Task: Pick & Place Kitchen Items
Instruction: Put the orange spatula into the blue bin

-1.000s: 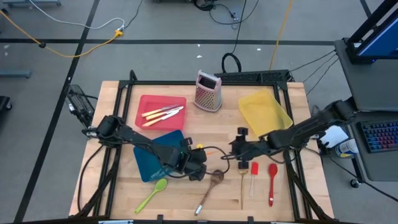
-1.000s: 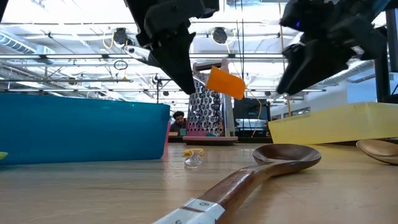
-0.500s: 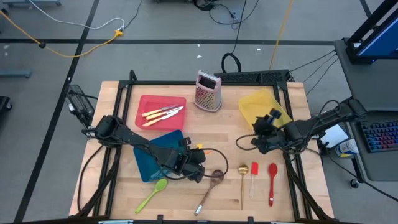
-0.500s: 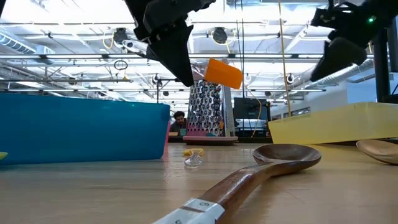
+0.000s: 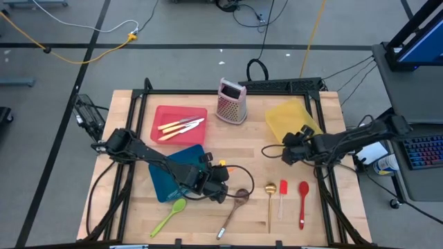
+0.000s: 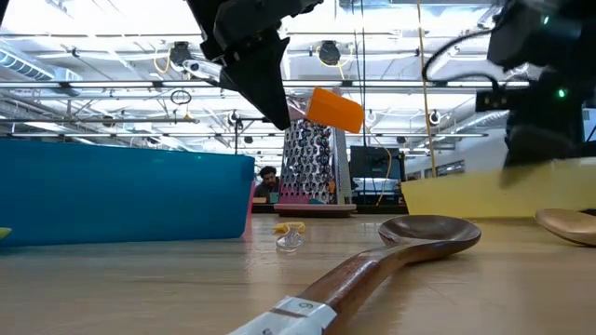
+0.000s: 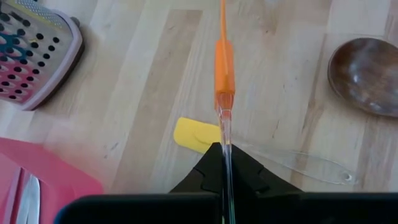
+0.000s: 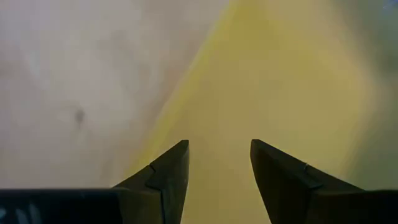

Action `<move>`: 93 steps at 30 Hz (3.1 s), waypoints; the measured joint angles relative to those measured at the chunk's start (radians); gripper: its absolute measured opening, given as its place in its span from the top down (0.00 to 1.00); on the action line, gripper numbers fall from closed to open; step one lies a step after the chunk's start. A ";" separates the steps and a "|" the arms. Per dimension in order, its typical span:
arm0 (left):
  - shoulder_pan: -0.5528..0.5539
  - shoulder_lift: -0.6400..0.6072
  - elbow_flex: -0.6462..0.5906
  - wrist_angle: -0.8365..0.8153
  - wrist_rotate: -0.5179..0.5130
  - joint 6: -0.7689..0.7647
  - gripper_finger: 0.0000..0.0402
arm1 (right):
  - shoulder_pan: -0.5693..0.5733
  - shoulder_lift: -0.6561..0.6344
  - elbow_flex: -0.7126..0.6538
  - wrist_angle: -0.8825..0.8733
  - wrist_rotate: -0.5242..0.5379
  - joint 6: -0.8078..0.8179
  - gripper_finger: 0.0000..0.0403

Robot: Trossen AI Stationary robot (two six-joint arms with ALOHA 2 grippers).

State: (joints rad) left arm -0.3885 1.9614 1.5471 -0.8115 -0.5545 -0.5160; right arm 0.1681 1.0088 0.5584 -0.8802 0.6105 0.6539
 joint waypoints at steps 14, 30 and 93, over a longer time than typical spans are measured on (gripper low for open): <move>0.004 0.000 0.000 0.001 0.003 0.009 0.99 | -0.136 0.000 -0.134 0.559 -0.222 -0.327 0.59; 0.004 0.001 0.000 0.000 0.007 0.011 0.97 | -0.181 -0.030 -0.126 0.536 -0.221 -0.357 0.59; -0.225 -0.168 -0.323 -0.305 0.165 -0.710 0.99 | -0.055 -0.137 -0.395 1.523 -0.508 -0.494 0.59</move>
State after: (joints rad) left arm -0.6138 1.7938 1.2241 -1.1166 -0.3894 -1.2263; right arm 0.1131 0.8715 0.1638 0.6428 0.1024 0.1600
